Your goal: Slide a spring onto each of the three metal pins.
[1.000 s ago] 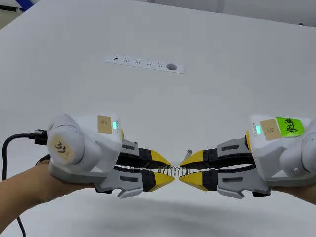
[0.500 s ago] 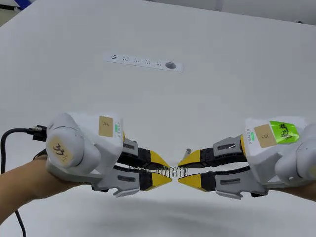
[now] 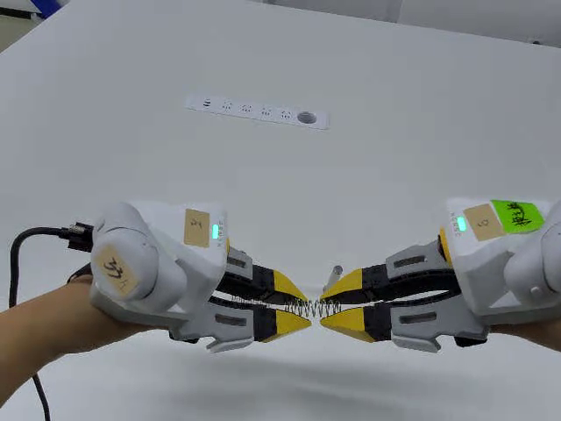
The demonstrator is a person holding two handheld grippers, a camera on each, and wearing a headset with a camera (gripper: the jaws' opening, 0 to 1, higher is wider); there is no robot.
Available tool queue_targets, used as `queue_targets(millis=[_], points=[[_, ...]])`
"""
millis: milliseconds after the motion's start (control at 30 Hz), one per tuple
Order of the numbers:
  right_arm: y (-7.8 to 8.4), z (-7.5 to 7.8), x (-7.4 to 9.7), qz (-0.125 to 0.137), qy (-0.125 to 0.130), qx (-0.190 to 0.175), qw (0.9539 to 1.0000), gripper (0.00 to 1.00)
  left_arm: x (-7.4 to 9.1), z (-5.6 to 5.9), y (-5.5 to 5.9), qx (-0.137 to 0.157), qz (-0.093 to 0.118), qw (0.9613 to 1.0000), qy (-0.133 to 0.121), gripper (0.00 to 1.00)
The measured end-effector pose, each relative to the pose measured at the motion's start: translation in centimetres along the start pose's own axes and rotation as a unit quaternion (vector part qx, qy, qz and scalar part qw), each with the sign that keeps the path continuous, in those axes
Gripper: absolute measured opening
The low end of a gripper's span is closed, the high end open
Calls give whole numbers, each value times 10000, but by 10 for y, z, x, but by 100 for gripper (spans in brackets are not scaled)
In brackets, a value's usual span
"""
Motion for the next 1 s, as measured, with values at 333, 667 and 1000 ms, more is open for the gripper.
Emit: queue_targets(millis=[333, 667, 1000], points=[[-18, 2, 2, 620, 167, -79, 9979, 11, -8, -3, -4, -121, -140, 9998, 7, 9], [-26, 4, -1, 792, 386, -186, 9959, 10, -10, -4, -8, -43, -6, 9999, -100, 9], [-29, 2, -2, 762, 591, -289, 9949, 10, -7, -5, -5, 73, 127, 9998, -125, 10]])
Point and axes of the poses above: the centre of the closed fingertips' face, and the gripper's own axes: x roughly backward along the fingers, z roughly to its right, y roughly out of its underside, the point moved 10 cm from there along x, roughly backward along the fingers, and after that the axes turned 11 degrees about x, right-handed, at the moved point
